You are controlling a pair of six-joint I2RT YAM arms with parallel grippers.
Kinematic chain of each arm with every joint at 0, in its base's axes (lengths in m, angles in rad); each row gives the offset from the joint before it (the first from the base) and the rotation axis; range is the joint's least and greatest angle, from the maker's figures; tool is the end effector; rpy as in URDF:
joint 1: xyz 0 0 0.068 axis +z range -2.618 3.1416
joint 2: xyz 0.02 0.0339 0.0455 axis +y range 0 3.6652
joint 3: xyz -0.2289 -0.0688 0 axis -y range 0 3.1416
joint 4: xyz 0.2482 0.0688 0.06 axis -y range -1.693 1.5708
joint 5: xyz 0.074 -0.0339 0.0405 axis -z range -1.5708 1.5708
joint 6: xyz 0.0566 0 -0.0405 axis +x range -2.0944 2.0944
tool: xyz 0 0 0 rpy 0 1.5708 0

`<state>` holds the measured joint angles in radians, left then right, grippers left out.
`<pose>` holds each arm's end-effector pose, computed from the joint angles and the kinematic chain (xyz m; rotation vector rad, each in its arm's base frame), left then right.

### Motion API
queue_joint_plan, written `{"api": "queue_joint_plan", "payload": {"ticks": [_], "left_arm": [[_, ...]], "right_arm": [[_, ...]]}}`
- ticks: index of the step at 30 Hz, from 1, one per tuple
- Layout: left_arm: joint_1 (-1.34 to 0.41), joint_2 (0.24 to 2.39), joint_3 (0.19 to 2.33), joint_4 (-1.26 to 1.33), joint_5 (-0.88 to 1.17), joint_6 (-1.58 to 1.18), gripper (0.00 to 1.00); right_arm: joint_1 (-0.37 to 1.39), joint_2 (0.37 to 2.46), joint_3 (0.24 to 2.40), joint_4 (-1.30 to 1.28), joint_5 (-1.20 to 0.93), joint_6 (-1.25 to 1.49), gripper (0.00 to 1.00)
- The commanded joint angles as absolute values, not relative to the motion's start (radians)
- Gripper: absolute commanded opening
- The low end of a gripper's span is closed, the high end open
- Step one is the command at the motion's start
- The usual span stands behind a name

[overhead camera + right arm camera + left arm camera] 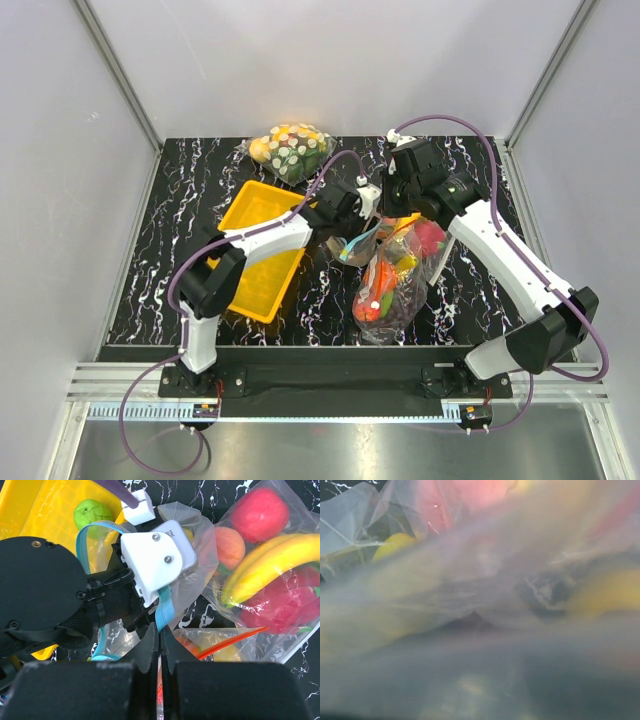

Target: Open the zip-top bag and remove the fake food

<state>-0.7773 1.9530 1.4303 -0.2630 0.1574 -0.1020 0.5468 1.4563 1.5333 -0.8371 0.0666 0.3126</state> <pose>0.3090 -0.3165 0.1621 0.8791 2.2645 -0.6011 0.2849 0.1690 0.3299 -0.2417 2.3431 0.3497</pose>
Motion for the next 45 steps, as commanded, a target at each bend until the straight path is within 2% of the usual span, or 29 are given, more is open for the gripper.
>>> {"api": "queue_joint_plan", "payload": {"ticks": [1,10,11,12,15,20,35,38,45], "left_arm": [[-0.782,2.003,1.468,-0.264,0.16,-0.09,0.71],[-0.795,2.06,1.479,-0.276,0.141,-0.091,0.74],[-0.795,2.062,1.476,-0.278,0.144,-0.089,0.72],[-0.795,2.06,1.471,-0.276,0.153,-0.087,0.56],[-0.795,2.019,1.43,-0.247,0.173,-0.086,0.37],[-0.793,1.906,1.407,-0.241,0.201,-0.101,0.31],[-0.793,1.709,1.384,-0.362,0.253,-0.118,0.31],[-0.795,1.738,1.391,-0.362,0.258,-0.124,0.34],[-0.795,1.859,1.439,-0.356,0.209,-0.15,0.52]], "right_arm": [[0.541,1.442,1.565,-0.808,0.046,0.325,0.0],[0.531,1.43,1.552,-0.811,0.052,0.322,0.0],[0.529,1.427,1.548,-0.811,0.052,0.322,0.0],[0.528,1.424,1.546,-0.813,0.052,0.324,0.0],[0.523,1.42,1.536,-0.811,0.057,0.322,0.0],[0.52,1.42,1.522,-0.807,0.06,0.324,0.0],[0.509,1.405,1.496,-0.805,0.075,0.321,0.0],[0.508,1.407,1.491,-0.799,0.058,0.325,0.0],[0.509,1.396,1.488,-0.801,0.057,0.328,0.0]]}}
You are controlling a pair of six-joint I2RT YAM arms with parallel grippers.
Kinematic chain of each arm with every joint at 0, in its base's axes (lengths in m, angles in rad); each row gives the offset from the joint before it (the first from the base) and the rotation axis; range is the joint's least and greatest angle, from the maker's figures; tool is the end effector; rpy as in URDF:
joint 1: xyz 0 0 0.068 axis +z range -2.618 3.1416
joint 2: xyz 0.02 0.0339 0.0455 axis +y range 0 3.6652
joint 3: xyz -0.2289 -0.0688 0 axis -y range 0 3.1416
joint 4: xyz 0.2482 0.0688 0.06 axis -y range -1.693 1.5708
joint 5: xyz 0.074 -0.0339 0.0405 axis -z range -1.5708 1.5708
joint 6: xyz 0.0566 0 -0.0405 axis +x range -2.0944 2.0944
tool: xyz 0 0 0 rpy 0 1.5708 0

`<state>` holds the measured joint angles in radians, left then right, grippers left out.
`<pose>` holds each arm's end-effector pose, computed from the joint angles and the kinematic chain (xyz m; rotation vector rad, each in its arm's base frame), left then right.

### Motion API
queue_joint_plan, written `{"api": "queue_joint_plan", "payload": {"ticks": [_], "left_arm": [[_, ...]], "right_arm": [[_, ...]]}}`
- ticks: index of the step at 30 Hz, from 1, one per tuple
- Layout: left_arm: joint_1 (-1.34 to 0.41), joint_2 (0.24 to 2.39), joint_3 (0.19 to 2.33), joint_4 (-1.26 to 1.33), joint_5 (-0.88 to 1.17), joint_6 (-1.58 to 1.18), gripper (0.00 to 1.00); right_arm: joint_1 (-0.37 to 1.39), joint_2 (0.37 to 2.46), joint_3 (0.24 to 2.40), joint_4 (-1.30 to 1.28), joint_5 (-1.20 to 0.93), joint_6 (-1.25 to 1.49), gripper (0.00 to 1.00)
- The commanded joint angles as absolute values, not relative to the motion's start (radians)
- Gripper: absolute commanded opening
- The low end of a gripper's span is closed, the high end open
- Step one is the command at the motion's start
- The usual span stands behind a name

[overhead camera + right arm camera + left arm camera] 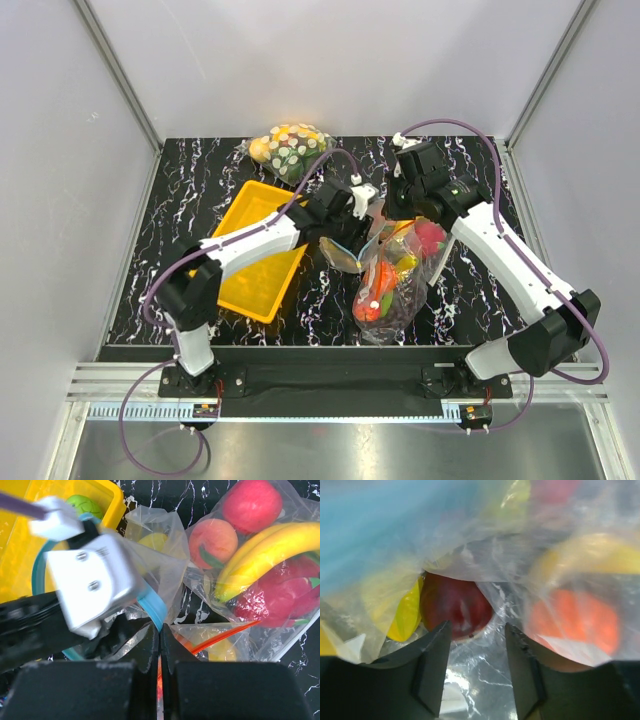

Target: Open the zip-top bag and remove the fake food

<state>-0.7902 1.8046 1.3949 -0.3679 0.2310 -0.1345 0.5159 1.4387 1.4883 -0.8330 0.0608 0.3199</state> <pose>0.2839 -0.3051 0.2018 0.8968 2.2690 -0.7083 0.2863 0.1584 0.3205 -0.2027 2.3690 0.3347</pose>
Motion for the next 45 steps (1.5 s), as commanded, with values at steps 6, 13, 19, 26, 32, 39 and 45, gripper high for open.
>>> {"api": "queue_joint_plan", "payload": {"ticks": [6,13,19,26,32,39,45], "left_arm": [[-0.795,1.91,1.459,-0.339,0.137,-0.144,0.62],[-0.795,1.927,1.45,-0.341,0.095,-0.129,0.73],[-0.795,1.973,1.451,-0.357,0.092,-0.126,0.78],[-0.799,2.014,1.443,-0.347,0.103,-0.126,0.82],[-0.801,1.984,1.436,-0.339,0.12,-0.13,0.43],[-0.799,1.858,1.431,-0.351,0.153,-0.158,0.34],[-0.799,1.786,1.443,-0.396,0.181,-0.173,0.34]], "right_arm": [[0.509,1.385,1.48,-0.804,0.064,0.328,0.0],[0.508,1.396,1.479,-0.796,0.055,0.328,0.0],[0.508,1.402,1.482,-0.795,0.049,0.327,0.0],[0.508,1.404,1.482,-0.799,0.046,0.324,0.0],[0.506,1.404,1.48,-0.801,0.052,0.322,0.0],[0.506,1.408,1.483,-0.807,0.06,0.314,0.0],[0.506,1.41,1.482,-0.81,0.058,0.314,0.0]]}}
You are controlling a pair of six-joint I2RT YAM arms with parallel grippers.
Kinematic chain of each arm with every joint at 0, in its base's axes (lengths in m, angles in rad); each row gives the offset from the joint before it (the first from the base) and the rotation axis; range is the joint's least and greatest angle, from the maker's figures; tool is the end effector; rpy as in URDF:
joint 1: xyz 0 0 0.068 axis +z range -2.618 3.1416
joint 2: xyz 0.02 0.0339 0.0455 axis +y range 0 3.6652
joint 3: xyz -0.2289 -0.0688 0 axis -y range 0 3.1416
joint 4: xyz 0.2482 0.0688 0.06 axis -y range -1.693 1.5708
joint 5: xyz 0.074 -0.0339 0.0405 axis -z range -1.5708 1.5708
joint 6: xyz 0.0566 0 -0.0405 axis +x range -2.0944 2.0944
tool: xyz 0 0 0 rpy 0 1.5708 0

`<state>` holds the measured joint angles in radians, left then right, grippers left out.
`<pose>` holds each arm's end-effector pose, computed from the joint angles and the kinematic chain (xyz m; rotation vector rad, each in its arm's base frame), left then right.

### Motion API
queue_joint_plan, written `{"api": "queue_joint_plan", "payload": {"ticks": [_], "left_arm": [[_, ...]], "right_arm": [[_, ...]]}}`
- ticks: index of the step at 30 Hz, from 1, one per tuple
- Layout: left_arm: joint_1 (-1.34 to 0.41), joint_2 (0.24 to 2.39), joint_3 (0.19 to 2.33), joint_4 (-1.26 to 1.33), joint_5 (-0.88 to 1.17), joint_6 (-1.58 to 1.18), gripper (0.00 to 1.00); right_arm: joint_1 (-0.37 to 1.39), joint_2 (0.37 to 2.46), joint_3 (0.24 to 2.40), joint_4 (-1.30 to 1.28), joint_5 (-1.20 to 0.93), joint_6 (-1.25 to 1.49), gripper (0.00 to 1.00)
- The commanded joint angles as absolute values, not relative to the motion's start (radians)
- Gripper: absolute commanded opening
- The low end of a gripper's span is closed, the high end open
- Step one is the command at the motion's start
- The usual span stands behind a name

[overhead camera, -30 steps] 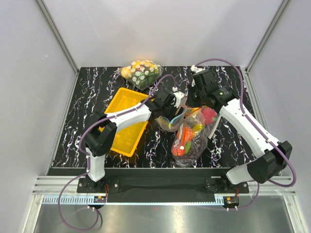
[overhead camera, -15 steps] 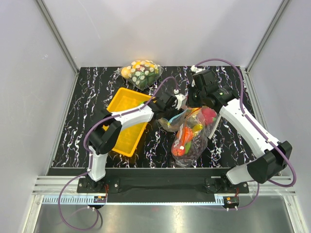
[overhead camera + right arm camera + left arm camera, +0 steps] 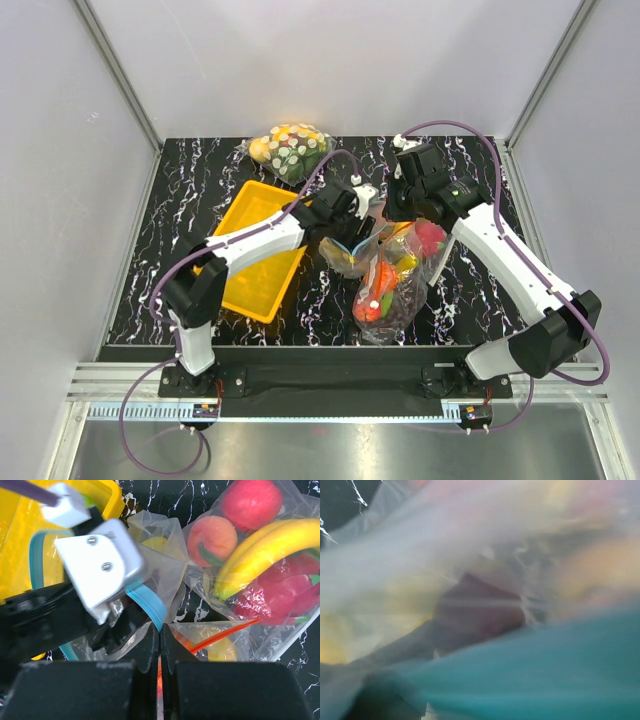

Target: Open the zip-top bag and remove the fake food

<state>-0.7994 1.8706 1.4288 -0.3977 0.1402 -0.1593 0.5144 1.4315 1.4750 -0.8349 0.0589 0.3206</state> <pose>0.2902 -0.3098 0.1835 0.8469 2.3424 -0.5948 0.2848 0.1571 0.3181 -0.2021 2.3773 0.3330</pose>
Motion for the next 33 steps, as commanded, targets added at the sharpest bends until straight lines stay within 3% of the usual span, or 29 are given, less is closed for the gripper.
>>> {"api": "queue_joint_plan", "payload": {"ticks": [1,33], "left_arm": [[-0.799,1.776,1.443,-0.397,0.192,-0.176,0.34],[-0.687,1.436,1.704,-0.624,0.271,-0.221,0.33]], "right_arm": [[0.508,1.407,1.482,-0.813,0.06,0.316,0.0],[0.506,1.401,1.474,-0.813,0.064,0.316,0.0]]}}
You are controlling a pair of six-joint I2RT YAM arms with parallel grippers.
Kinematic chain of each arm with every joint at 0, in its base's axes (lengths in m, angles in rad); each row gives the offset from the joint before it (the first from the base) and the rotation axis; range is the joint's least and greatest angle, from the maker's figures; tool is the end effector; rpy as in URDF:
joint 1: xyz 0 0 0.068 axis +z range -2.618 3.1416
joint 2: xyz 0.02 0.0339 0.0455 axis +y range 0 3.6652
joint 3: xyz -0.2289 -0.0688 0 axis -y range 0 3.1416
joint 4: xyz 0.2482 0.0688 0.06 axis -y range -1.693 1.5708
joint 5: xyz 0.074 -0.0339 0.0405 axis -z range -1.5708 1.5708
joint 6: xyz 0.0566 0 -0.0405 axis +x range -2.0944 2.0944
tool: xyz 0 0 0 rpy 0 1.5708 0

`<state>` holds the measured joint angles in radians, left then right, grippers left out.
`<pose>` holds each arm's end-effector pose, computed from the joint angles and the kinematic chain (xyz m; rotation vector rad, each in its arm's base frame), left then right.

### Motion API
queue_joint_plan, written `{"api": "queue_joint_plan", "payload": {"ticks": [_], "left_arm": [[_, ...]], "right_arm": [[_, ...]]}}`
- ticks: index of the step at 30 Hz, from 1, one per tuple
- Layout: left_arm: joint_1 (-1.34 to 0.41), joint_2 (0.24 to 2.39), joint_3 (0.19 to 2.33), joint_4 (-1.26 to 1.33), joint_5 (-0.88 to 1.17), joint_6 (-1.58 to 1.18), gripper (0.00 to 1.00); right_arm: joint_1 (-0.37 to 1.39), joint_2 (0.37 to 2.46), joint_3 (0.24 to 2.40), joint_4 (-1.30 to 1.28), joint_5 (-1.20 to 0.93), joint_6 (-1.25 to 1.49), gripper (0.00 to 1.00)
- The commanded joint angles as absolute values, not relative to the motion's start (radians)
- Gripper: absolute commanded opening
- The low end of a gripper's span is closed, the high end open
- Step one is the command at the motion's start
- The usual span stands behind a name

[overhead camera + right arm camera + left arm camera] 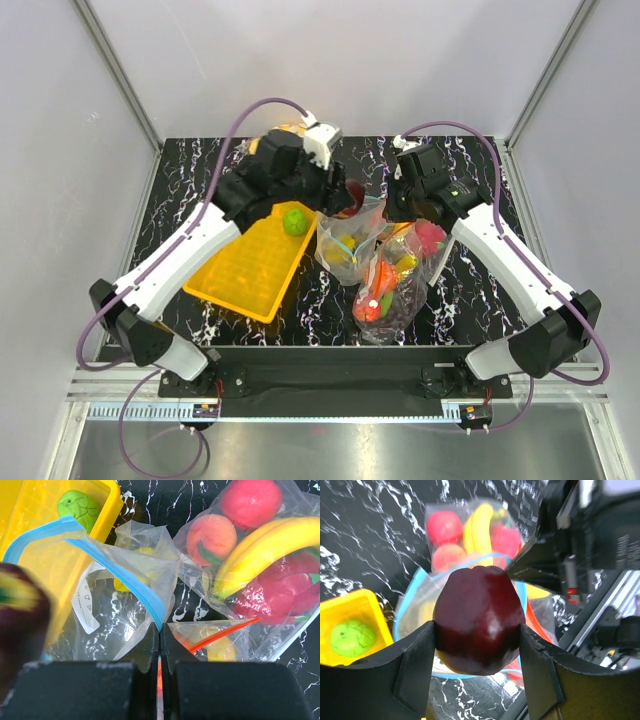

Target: Open the zip-top bag and remove the fake food

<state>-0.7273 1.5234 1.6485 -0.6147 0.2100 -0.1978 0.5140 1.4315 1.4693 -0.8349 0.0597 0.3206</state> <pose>0.2626 -0.2496 0.3718 0.6904 2.0293 -0.7748 0.2848 0.1569 0.3162 -0.2019 2.3826 0.3295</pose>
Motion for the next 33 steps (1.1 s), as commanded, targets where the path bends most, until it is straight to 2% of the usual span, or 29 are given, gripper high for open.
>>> {"api": "queue_joint_plan", "payload": {"ticks": [1,7,12,20,33], "left_arm": [[-0.643,1.419,1.709,-0.638,0.278,-0.227,0.33],[-0.398,1.322,1.649,-0.707,0.241,-0.167,0.33],[-0.273,1.312,1.505,-0.66,0.178,-0.13,0.34],[-0.239,1.446,1.347,-0.48,0.084,-0.121,0.35],[-0.238,1.732,1.359,-0.362,0.086,-0.1,0.36]], "right_arm": [[0.508,1.402,1.474,-0.815,0.064,0.314,0.0],[0.506,1.402,1.476,-0.813,0.063,0.314,0.0],[0.508,1.401,1.473,-0.807,0.071,0.316,0.0],[0.506,1.404,1.473,-0.808,0.06,0.321,0.0],[0.506,1.414,1.479,-0.805,0.049,0.321,0.0]]}}
